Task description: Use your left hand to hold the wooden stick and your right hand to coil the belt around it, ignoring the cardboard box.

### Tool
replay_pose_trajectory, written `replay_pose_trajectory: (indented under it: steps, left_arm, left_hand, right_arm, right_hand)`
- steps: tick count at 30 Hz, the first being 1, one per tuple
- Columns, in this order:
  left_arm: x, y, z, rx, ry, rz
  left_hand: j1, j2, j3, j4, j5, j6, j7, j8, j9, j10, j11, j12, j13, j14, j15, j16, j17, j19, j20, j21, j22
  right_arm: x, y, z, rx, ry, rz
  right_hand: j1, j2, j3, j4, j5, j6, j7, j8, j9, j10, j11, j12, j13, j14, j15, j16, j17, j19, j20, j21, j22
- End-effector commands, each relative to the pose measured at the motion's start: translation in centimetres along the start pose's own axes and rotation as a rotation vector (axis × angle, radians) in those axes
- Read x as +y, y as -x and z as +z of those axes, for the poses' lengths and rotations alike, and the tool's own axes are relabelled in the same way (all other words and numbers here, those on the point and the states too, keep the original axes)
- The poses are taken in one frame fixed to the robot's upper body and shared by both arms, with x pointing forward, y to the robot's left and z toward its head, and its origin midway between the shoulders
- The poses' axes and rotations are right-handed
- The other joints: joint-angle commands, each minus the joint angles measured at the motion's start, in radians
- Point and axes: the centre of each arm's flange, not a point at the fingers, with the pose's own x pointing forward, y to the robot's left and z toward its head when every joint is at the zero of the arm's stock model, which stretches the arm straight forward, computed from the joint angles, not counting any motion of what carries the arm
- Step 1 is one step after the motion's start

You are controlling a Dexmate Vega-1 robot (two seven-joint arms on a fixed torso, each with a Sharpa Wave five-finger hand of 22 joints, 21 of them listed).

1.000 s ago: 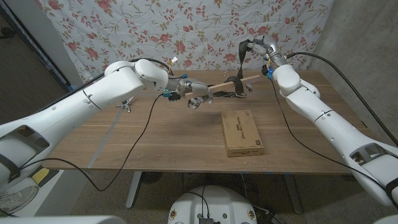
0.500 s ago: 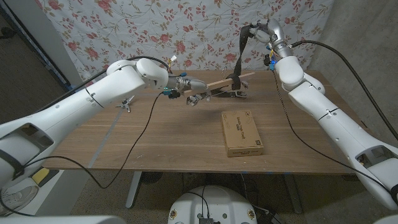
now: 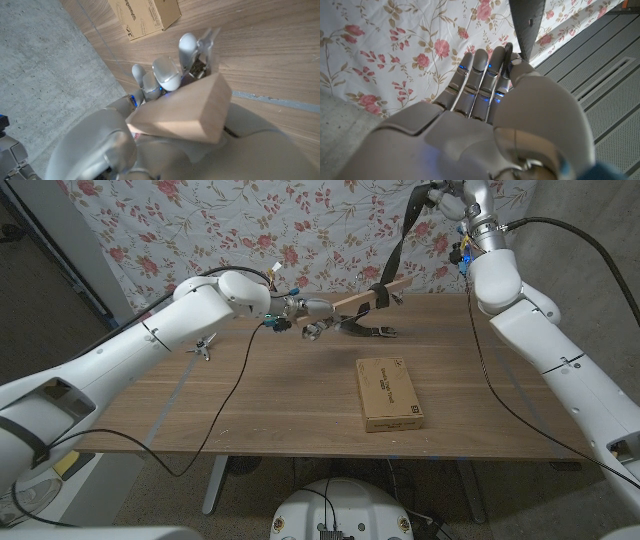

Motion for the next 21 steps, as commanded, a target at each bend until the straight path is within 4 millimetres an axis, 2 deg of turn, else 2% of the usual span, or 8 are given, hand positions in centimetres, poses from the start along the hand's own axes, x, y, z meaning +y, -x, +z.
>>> replay_pose_trajectory:
  steps: [1,2,9,21]
  left_arm:
    - [0.8,-2.1,-0.3,-0.021,-0.001,-0.022]
    - [1.0,-2.3,-0.2,-0.021,-0.005,-0.025]
    - [1.3,-3.1,-0.2,-0.02,-0.009,-0.04]
    - [1.9,-3.9,0.0,-0.018,-0.018,-0.047]
  left_hand:
    - [-0.001,0.008,0.01,0.0,-0.005,0.02,0.036,0.008,0.006,0.004,-0.002,0.005,0.004,0.001,-0.003,0.0,0.002,0.019,-0.036,0.002,0.007]
    - [-0.001,0.008,0.011,0.0,-0.005,0.023,0.035,0.006,0.0,0.007,0.0,0.006,0.004,0.004,-0.003,0.004,0.005,0.02,-0.036,0.002,0.005]
    - [0.0,0.008,0.012,0.0,-0.006,0.022,0.036,0.009,0.004,0.008,-0.001,0.006,0.004,0.003,-0.003,0.001,0.003,0.021,-0.037,0.002,0.007]
    - [-0.001,0.008,0.013,-0.001,-0.008,0.02,0.037,0.01,0.003,0.006,-0.002,0.005,0.004,0.002,-0.003,0.002,0.004,0.022,-0.038,0.0,0.007]
  right_arm:
    - [-6.1,1.4,4.6,-0.044,0.094,-0.143]
    - [-7.1,1.7,5.1,-0.046,0.095,-0.173]
    - [-9.9,2.6,6.6,-0.056,0.115,-0.249]
    - [-13.0,4.0,8.0,-0.078,0.121,-0.358]
  right_hand:
    - [0.014,0.052,0.012,0.001,0.008,0.077,0.0,0.038,0.221,0.016,0.002,0.003,-0.003,0.012,-0.127,-0.008,0.006,-0.005,0.001,0.011,0.001]
    - [0.013,0.051,0.013,0.001,0.008,0.082,-0.002,0.04,0.22,0.016,0.002,0.004,-0.002,0.012,-0.126,-0.01,0.008,-0.006,0.001,0.013,0.0]
    - [0.009,0.048,0.019,-0.002,0.011,0.086,0.0,0.037,0.216,0.022,0.004,0.001,-0.008,0.019,-0.128,-0.019,0.014,-0.008,0.002,0.02,-0.004]
    - [0.0,0.044,0.028,-0.005,0.016,0.091,0.001,0.035,0.212,0.031,0.005,0.002,-0.011,0.031,-0.13,-0.032,0.027,-0.013,0.0,0.034,-0.009]
